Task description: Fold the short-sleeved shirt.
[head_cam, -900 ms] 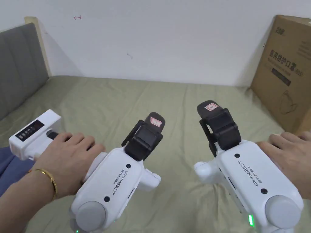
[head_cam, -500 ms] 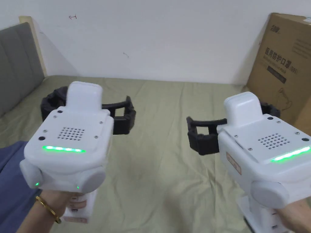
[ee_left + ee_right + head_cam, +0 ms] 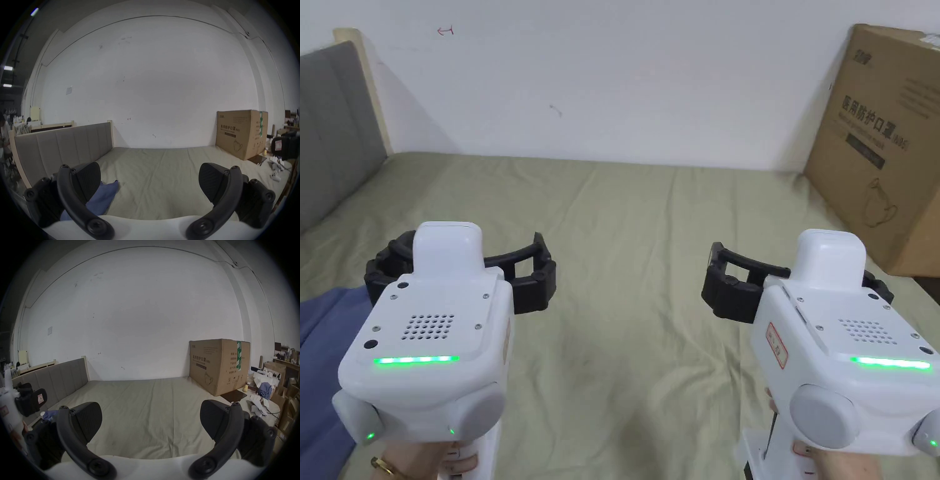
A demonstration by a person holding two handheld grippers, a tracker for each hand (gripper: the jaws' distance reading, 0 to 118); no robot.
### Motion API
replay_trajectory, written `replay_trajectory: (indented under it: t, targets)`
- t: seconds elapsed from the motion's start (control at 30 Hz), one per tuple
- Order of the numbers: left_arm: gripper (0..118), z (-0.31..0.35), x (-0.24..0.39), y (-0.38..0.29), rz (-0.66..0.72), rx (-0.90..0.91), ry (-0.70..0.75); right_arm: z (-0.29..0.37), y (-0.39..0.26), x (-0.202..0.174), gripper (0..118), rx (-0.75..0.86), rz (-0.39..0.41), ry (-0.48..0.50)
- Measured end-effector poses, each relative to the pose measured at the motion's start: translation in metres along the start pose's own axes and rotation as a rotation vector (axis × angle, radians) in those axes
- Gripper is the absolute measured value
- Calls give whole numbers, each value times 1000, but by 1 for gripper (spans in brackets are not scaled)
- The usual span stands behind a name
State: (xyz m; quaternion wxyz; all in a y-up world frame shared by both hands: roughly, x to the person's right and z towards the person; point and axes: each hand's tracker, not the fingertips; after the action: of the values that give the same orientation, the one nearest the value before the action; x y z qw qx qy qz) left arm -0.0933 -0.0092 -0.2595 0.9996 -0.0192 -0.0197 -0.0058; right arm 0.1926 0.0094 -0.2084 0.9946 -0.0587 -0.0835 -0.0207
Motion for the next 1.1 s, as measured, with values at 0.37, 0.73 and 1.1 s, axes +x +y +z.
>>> replay_trajectory:
  t: [0.37, 0.73, 1.1]
  targets:
    - [0, 10, 9, 9, -19, 40, -16, 12, 7, -2, 0, 24, 32, 26]
    - [0, 10, 9, 14, 5, 30, -19, 13, 8, -1, 0, 9, 21, 43]
    - [0, 18, -14, 15, 12, 24, 32, 5, 13, -26, 0, 6, 41, 118]
